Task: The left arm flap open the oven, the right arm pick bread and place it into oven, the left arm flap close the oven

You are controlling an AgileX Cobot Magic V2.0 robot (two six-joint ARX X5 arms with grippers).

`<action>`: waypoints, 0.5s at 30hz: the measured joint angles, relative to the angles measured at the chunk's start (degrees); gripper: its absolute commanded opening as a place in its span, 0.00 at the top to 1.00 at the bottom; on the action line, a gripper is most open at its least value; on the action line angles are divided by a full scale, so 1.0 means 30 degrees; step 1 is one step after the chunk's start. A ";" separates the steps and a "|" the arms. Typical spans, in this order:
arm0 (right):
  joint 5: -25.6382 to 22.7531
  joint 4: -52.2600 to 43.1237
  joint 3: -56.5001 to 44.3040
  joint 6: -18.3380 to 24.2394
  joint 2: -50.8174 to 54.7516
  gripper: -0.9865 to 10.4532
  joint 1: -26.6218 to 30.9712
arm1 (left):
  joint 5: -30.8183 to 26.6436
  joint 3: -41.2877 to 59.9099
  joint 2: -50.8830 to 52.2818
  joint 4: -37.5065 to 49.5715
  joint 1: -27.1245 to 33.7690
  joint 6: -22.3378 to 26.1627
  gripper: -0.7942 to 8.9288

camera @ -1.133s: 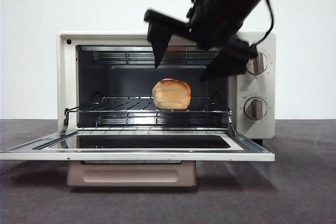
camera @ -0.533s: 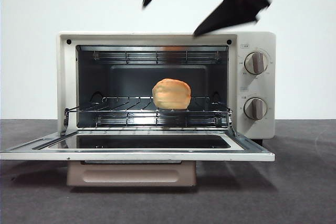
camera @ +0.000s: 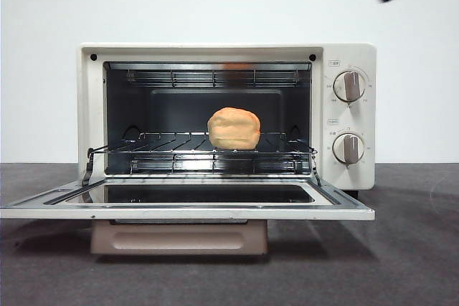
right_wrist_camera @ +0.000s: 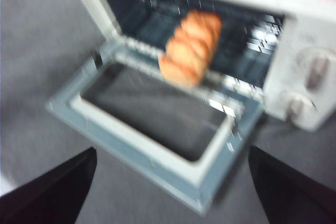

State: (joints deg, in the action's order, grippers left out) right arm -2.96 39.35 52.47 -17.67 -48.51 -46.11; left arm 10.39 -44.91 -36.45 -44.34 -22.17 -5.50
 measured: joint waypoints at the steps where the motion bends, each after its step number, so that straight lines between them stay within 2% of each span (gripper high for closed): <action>1: -0.0007 0.0532 0.0000 0.0102 0.0306 0.51 0.0000 | 0.0000 0.0000 -0.0029 0.0000 -0.0007 0.0000 0.90; 11: -0.0007 0.1384 0.0000 0.0335 0.1355 0.51 0.0000 | 0.0000 0.0000 -0.1122 0.0066 0.0007 0.0000 0.90; 15: -0.0007 0.1829 0.0000 0.0364 0.1355 0.51 0.0000 | 0.0612 0.0758 -0.1421 0.1996 0.0539 -0.0277 0.90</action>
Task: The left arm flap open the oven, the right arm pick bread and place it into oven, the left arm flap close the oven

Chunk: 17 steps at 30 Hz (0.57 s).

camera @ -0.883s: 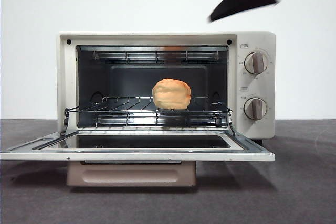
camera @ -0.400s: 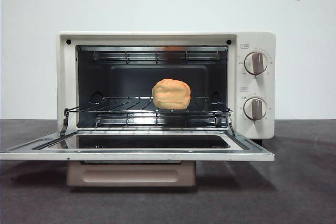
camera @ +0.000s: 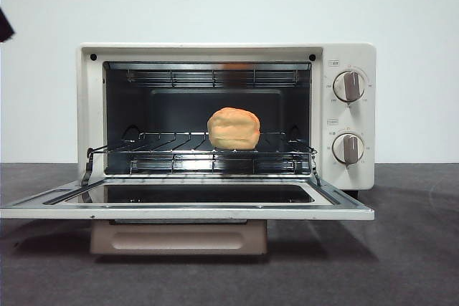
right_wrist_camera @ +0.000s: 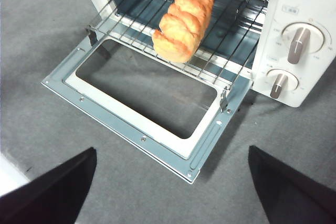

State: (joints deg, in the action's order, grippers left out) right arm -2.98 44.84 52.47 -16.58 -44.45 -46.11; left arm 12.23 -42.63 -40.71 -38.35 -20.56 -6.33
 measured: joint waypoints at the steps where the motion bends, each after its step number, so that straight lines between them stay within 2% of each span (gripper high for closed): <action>1: 0.0000 0.0080 0.0000 0.0015 0.0000 0.51 0.0000 | 0.0284 0.0299 -0.0095 0.0590 0.0270 -0.0233 0.90; 9: 0.0503 0.0576 0.0000 0.0022 0.0007 0.51 -0.0007 | 0.2178 0.3330 -0.2630 0.3738 0.3082 -0.1005 0.90; 17: 0.0648 0.0576 0.0000 0.0029 0.0007 0.51 -0.0007 | 0.2681 0.3701 -0.6288 0.5960 0.4568 -0.1078 0.90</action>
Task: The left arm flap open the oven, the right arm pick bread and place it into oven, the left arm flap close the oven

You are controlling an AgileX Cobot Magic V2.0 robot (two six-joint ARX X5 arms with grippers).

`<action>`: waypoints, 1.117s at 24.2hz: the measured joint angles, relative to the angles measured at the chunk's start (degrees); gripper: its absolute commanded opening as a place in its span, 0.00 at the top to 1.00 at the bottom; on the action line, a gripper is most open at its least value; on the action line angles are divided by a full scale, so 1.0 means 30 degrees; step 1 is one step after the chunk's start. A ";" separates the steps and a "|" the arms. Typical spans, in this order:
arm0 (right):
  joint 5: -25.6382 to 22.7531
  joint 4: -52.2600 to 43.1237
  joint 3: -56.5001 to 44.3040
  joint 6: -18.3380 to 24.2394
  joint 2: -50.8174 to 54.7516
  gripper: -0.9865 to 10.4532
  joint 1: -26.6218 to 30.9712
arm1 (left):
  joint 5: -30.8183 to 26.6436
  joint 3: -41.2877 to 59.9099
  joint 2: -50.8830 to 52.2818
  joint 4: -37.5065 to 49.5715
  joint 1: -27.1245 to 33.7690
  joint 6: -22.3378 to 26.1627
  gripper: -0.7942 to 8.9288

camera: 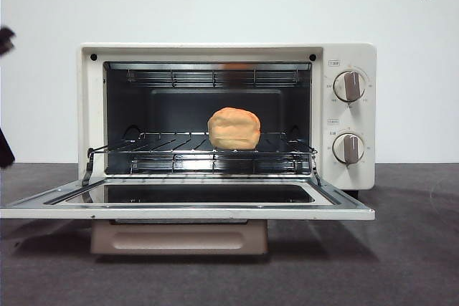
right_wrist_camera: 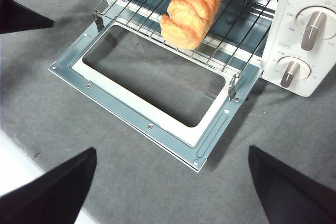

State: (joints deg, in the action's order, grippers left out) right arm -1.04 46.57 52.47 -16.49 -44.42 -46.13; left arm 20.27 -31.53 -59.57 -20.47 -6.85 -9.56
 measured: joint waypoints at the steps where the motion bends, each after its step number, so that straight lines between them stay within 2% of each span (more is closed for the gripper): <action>1: 0.0000 0.0000 0.0000 -0.0007 0.0000 0.51 0.0007 | 0.0372 0.0000 -0.0532 0.0240 0.0109 0.0007 0.90; 4: 0.0000 0.0000 0.0000 -0.0007 0.0000 0.51 0.0000 | 0.1158 0.0000 -0.2033 0.1173 0.0153 0.0007 0.90; 12: 0.0000 0.0000 0.0000 -0.0007 0.0000 0.51 0.0000 | 0.1435 0.0000 -0.4830 0.2543 0.0153 0.0022 0.90; 22: 0.0000 -0.0189 0.0000 -0.0007 0.0000 0.51 0.0000 | 0.3963 0.0000 -0.7409 0.3497 0.0153 0.0066 0.90; 27: -0.0007 -0.0189 0.0000 -0.0007 0.0000 0.51 0.0000 | 0.5013 0.0036 -0.7504 0.3796 0.0306 0.0051 0.90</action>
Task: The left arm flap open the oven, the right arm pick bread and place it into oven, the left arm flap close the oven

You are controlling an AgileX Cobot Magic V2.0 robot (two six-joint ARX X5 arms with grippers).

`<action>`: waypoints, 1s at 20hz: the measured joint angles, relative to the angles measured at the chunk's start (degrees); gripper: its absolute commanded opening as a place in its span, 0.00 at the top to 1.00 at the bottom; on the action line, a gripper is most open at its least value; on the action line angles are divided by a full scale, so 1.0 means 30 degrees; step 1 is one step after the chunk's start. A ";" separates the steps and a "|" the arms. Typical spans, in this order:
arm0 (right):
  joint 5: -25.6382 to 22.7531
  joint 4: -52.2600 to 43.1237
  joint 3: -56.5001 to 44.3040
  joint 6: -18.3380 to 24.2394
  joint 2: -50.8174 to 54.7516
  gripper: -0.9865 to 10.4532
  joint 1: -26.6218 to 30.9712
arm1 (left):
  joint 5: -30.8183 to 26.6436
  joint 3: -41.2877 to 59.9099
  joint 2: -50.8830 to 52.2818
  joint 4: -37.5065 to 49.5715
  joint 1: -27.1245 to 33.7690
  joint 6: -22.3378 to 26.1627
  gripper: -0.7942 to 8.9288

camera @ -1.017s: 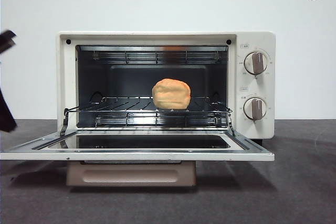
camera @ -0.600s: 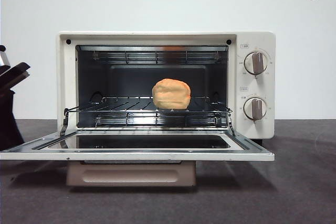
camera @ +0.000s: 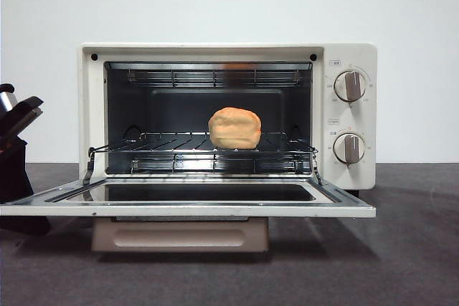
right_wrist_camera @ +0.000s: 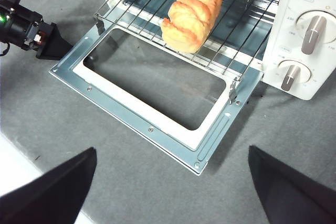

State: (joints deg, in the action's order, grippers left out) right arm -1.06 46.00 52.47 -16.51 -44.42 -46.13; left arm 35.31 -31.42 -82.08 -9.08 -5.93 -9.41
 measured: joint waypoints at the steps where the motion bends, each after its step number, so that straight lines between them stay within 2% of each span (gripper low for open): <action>1: -0.0007 0.0000 0.0000 0.0000 0.0000 0.51 0.0000 | 0.0364 0.0015 -0.0015 0.0051 0.0044 -0.0029 0.90; 7: -0.0073 0.0000 0.0000 0.0000 0.0000 0.51 0.0000 | 0.1938 0.0138 -0.0029 0.1865 0.0590 -0.0874 0.90; 12: -0.0080 0.0000 0.0000 0.0000 0.0000 0.51 0.0000 | 0.3286 0.0138 0.0109 0.4007 0.1362 -0.2637 0.90; 20: -0.0109 0.0000 0.0000 0.0000 -0.0007 0.51 0.0000 | 0.3723 0.0066 0.1749 0.9340 0.2186 -0.6018 0.90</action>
State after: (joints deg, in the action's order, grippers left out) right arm -1.39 46.00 52.47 -16.51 -44.45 -46.13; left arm 46.48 -31.22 -76.84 18.94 0.62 -27.46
